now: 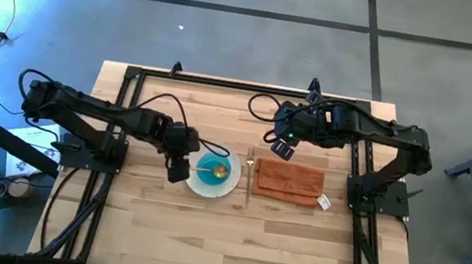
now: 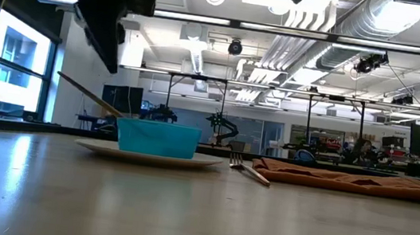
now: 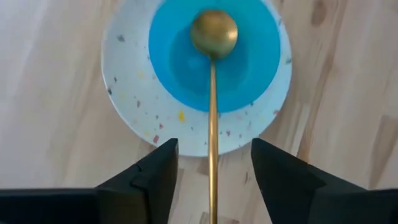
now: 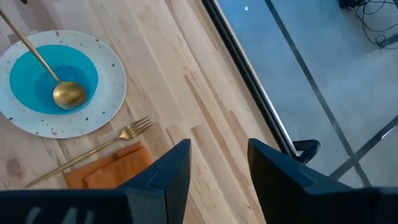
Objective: Set table place
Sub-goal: Adjust the orange table napkin on the table
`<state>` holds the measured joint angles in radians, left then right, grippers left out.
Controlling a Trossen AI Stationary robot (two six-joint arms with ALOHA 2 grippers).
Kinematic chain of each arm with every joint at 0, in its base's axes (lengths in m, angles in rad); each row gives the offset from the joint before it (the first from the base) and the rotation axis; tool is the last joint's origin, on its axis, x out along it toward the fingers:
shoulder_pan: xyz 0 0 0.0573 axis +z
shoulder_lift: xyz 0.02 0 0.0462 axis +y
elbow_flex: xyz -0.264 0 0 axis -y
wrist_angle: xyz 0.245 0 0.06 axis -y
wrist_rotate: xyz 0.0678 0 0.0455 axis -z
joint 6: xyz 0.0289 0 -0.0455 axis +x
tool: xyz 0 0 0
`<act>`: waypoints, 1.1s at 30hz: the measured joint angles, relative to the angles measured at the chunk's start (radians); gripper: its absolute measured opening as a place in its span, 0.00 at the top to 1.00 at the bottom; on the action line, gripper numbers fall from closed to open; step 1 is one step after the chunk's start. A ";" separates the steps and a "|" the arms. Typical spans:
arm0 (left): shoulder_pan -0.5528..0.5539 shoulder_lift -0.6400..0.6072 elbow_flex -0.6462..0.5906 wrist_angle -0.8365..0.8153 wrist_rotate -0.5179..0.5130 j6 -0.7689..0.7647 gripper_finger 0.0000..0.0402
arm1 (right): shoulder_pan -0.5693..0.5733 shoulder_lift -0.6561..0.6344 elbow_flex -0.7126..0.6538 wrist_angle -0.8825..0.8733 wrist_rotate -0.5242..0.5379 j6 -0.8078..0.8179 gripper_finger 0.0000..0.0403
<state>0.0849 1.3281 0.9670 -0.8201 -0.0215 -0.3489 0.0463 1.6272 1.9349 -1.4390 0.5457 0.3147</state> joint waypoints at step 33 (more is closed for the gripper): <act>0.000 -0.127 0.366 -0.524 -0.537 -0.147 0.99 | 0.106 0.056 -0.872 0.769 -0.473 0.417 1.00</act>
<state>0.0849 1.2008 1.3327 -1.3442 -0.5587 -0.4960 0.1526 1.6836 1.0630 -0.6703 0.0731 0.7319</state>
